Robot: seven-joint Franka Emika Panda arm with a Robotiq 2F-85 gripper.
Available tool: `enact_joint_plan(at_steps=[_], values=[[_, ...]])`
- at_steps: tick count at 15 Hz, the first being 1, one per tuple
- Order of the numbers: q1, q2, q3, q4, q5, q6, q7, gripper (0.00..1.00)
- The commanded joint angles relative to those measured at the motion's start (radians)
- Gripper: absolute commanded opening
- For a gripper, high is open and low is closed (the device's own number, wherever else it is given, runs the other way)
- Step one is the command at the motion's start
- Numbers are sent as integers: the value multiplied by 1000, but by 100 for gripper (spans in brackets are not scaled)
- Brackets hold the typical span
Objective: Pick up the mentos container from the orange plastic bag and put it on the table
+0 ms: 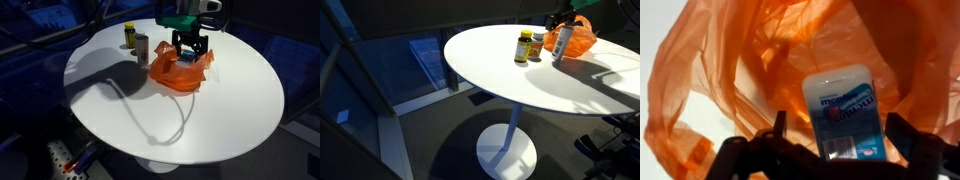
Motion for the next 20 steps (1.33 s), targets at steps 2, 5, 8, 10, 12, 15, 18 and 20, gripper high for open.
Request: enact_joint_plan(at_steps=[2, 5, 8, 10, 12, 15, 18, 20], values=[[-8, -10, 3, -15, 13, 21, -28, 66], [-4, -19, -2, -14, 7, 14, -18, 41], [3, -42, -9, -14, 2, -1, -2, 40], [5, -58, -12, -11, 2, -15, 5, 40], [6, -78, -13, -5, 4, -39, 8, 40], [6, -107, -13, 9, 3, -89, 11, 40], [7, -131, -13, 29, -1, -121, 17, 40], [7, -143, -7, 49, 6, -127, 17, 40]])
